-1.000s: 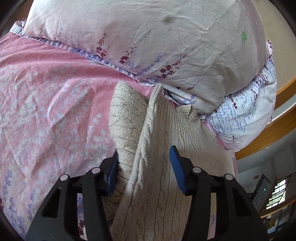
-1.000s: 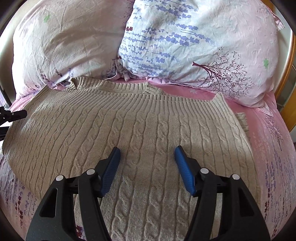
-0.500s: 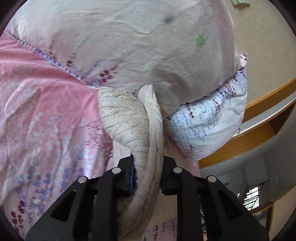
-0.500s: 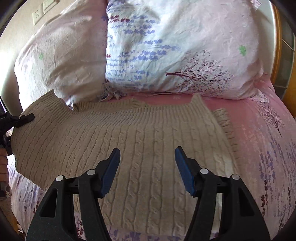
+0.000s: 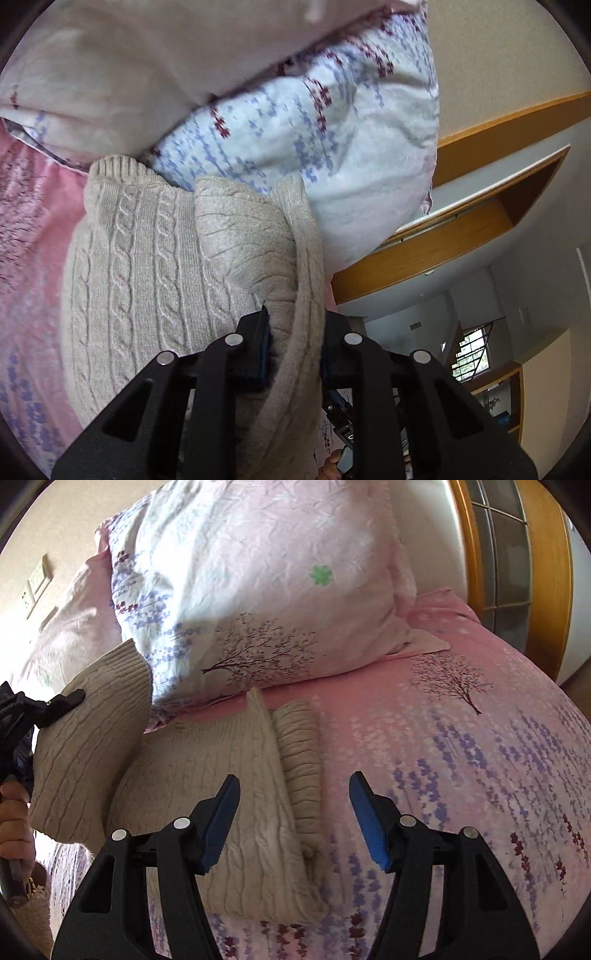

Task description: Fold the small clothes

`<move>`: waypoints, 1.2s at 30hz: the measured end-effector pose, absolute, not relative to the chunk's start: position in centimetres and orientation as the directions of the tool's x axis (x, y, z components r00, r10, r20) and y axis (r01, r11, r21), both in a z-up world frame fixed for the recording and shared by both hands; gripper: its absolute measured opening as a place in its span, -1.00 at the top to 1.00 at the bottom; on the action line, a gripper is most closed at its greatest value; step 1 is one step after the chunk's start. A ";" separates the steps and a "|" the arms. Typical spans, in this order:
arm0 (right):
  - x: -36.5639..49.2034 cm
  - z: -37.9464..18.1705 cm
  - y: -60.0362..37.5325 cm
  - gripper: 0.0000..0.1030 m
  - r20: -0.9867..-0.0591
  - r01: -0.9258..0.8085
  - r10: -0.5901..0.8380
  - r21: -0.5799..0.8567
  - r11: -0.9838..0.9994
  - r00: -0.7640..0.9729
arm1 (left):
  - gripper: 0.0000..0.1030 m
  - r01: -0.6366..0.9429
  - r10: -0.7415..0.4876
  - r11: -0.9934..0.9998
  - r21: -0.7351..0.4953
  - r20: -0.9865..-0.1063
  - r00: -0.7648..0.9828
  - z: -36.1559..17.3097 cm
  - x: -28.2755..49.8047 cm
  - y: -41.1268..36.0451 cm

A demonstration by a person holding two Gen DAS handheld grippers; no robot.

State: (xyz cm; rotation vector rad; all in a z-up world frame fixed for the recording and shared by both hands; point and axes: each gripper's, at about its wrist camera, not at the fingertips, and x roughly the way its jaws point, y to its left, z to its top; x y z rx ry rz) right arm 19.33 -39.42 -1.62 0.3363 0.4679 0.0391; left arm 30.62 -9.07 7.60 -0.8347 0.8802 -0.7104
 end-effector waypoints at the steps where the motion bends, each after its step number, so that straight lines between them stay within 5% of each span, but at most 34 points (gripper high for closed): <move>1: 19.1 -1.8 -40.0 -0.23 -0.434 0.047 0.110 0.336 0.941 0.894 | 0.65 0.190 -0.816 0.494 -0.849 -0.377 0.438 7.3 30.7 -10.8; 9: 18.2 -3.2 -44.5 -0.23 -0.453 0.122 0.081 0.402 0.907 0.888 | 0.57 0.160 -0.840 0.520 -0.839 -0.468 0.274 2.9 31.6 -21.0; 16: 18.9 -3.7 -46.8 -0.23 -0.436 0.061 0.211 0.532 0.845 0.875 | -0.05 0.259 -0.912 0.403 -0.878 -0.359 0.199 5.5 31.0 -20.6; 20: 20.3 -3.3 -47.1 -0.23 -0.381 -0.047 0.372 0.642 0.765 0.846 | -0.31 0.350 -0.832 0.549 -0.759 -0.459 0.311 8.1 29.1 -16.3; 26: 23.9 -3.8 -46.7 -0.23 -0.370 -0.065 0.505 0.754 0.654 0.780 | -0.40 0.298 -0.678 0.728 -0.617 -0.585 0.444 7.4 28.4 -9.4; 32: 25.8 -4.3 -44.9 -0.20 -0.407 -0.041 0.510 0.750 0.660 0.758 | -0.41 0.231 -0.649 0.755 -0.614 -0.649 0.398 3.6 27.9 -6.1; 33: 25.9 -4.3 -44.7 -0.05 -0.411 -0.042 0.510 0.747 0.664 0.756 | -0.41 0.233 -0.650 0.755 -0.613 -0.654 0.387 3.2 27.7 -6.2; 34: 26.1 -4.4 -44.4 0.30 -0.412 -0.049 0.514 0.744 0.667 0.752 | -0.41 0.236 -0.653 0.753 -0.614 -0.656 0.377 2.8 27.5 -6.6; 36: 26.0 -4.2 -43.7 0.58 -0.411 -0.068 0.503 0.720 0.691 0.760 | -0.41 0.245 -0.662 0.747 -0.618 -0.659 0.357 2.3 27.3 -7.3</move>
